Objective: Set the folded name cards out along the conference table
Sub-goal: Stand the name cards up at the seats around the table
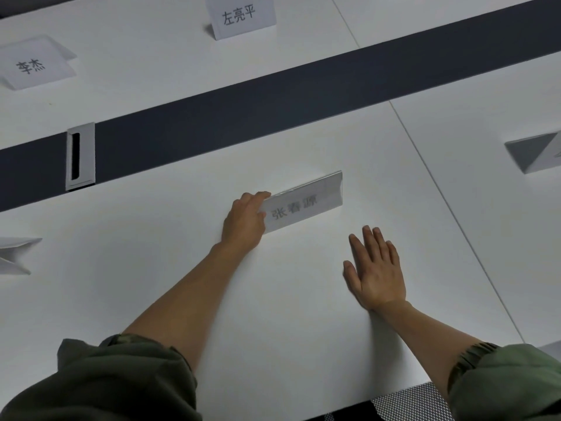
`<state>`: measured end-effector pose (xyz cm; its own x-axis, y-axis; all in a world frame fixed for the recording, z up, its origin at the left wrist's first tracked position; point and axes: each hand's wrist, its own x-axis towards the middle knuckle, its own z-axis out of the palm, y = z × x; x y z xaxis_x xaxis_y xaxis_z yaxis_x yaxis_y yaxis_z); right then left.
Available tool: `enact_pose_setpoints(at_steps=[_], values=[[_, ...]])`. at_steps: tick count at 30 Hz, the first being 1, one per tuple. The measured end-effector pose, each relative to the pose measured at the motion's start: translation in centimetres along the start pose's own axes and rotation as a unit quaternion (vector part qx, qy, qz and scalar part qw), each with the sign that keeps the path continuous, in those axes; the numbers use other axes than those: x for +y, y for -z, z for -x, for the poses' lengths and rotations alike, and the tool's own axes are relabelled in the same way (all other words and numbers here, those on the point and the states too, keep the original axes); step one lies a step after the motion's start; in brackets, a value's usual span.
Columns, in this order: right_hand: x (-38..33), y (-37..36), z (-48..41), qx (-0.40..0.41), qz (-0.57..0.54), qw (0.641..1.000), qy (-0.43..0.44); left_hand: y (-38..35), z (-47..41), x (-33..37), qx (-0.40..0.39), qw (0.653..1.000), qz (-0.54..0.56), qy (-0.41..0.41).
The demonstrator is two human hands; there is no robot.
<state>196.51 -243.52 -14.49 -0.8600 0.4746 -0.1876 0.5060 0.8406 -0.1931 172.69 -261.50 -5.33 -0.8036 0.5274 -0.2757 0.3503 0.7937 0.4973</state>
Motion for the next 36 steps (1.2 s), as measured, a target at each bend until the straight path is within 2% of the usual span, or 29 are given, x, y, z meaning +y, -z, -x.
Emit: enact_pose_setpoints(at_steps=[9,14,18,23,26,36], values=[[0.2,-0.3,0.0,0.0,0.002,1.0,0.003,-0.7,1.3,0.2,0.0,0.999,-0.036,0.02],[0.2,-0.1,-0.2,-0.009,0.004,1.0,0.012,0.0,5.7,-0.4,0.104,0.99,-0.027,0.096],[0.2,0.5,-0.2,-0.053,0.023,0.998,0.009,0.6,11.8,-2.3,0.049,0.985,-0.022,0.165],[-3.2,4.8,-0.3,-0.16,0.065,0.985,0.006,2.4,22.2,-4.7,0.005,0.965,0.007,0.261],[-6.5,6.7,1.0,-0.21,0.077,0.971,0.081,3.7,28.0,-6.1,0.014,0.955,0.018,0.295],[-24.7,10.9,7.5,-0.189,0.055,0.943,0.268,8.8,44.2,-13.8,0.115,0.915,0.056,0.383]])
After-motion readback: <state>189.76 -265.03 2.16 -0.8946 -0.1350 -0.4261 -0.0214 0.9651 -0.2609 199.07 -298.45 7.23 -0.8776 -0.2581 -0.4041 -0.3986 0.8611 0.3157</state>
